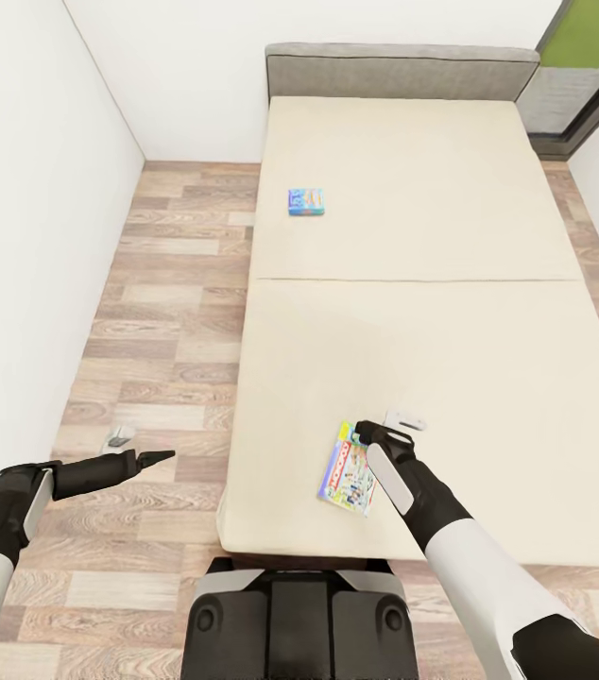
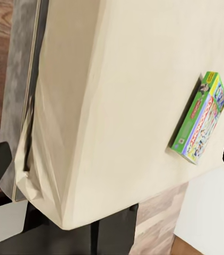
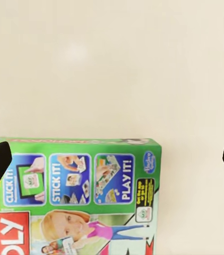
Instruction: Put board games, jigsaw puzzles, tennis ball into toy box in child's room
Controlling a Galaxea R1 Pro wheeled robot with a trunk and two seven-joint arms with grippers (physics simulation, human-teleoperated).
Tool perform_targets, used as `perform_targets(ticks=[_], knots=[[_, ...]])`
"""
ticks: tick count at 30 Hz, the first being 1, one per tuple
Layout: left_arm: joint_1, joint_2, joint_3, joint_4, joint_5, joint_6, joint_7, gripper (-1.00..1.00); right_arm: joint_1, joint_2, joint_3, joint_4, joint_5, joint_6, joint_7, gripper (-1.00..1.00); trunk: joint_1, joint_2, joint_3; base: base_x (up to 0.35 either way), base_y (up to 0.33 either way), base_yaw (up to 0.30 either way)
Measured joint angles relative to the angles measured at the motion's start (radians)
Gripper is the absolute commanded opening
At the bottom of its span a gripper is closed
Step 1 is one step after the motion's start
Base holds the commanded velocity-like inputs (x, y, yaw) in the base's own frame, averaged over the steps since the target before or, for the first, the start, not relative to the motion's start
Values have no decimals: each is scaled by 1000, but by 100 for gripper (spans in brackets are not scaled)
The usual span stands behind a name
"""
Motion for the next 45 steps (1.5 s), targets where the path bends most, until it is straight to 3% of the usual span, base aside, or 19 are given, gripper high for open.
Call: perform_targets(ticks=[15,23,31,45], knots=[[0,0,-1,0,0,0,1,100,-22,-1,3,-1,0,-1,4,100,0,0,-25,0,0,0],[0,1,0,0,0,-1,0,100,-21,-9,33,-19,-2,-3,5,100,0,0,-38,0,0,23],[0,1,0,0,1,-4,-2,100,-25,-5,37,-32,-1,0,3,100,0,0,-45,0,0,28],[0,-1,0,0,1,-4,-3,100,-106,-1,30,-59,-14,107,4,100,0,0,-46,0,0,1]])
